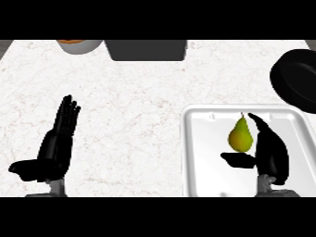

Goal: Pick the pear from the tray and place it in the pot

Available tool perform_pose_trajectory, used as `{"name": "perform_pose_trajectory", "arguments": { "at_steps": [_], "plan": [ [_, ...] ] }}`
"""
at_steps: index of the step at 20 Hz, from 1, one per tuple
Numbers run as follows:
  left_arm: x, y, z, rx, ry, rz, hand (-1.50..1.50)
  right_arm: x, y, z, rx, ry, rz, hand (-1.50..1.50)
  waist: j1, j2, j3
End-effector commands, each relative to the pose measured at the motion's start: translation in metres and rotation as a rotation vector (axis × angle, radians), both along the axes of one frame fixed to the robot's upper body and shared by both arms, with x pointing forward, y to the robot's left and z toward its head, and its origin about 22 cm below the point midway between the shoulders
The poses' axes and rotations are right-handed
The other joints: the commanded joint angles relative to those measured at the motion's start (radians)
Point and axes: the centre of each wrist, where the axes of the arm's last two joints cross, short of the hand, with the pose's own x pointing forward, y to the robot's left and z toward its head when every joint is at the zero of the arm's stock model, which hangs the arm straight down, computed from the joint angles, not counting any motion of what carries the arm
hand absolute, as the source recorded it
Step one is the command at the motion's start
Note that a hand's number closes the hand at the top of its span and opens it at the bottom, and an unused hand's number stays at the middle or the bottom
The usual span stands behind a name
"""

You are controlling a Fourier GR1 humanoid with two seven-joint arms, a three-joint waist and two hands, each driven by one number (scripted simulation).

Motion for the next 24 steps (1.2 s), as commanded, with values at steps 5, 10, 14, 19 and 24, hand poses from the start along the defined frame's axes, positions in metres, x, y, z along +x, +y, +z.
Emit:
{"name": "perform_pose_trajectory", "arguments": {
  "at_steps": [5,10,14,19,24],
  "plan": [
    [-0.006,-0.01,-0.001,0.005,-0.015,0.01,0.0,0.003,0.012,-0.005,-0.13,-0.124,-0.015,1.5,0.0,0.0,0.0],
    [0.001,-0.018,0.0,0.003,0.004,0.001,0.0,0.005,0.002,-0.013,-0.182,-0.132,-0.021,1.5,-0.001,0.001,0.001],
    [0.009,0.014,0.004,-0.011,0.0,0.0,0.0,0.002,-0.005,-0.006,-0.243,-0.203,-0.058,1.5,-0.002,0.001,0.0],
    [0.01,-0.01,0.007,-0.001,-0.006,-0.045,0.0,-0.018,0.029,-0.01,-0.386,-0.08,0.874,1.5,0.068,0.004,0.0],
    [0.002,-0.003,-0.004,-0.015,0.025,-0.007,0.0,-0.041,0.004,0.025,-0.388,-0.211,1.306,1.5,-0.001,-0.01,0.0]
  ]
}}
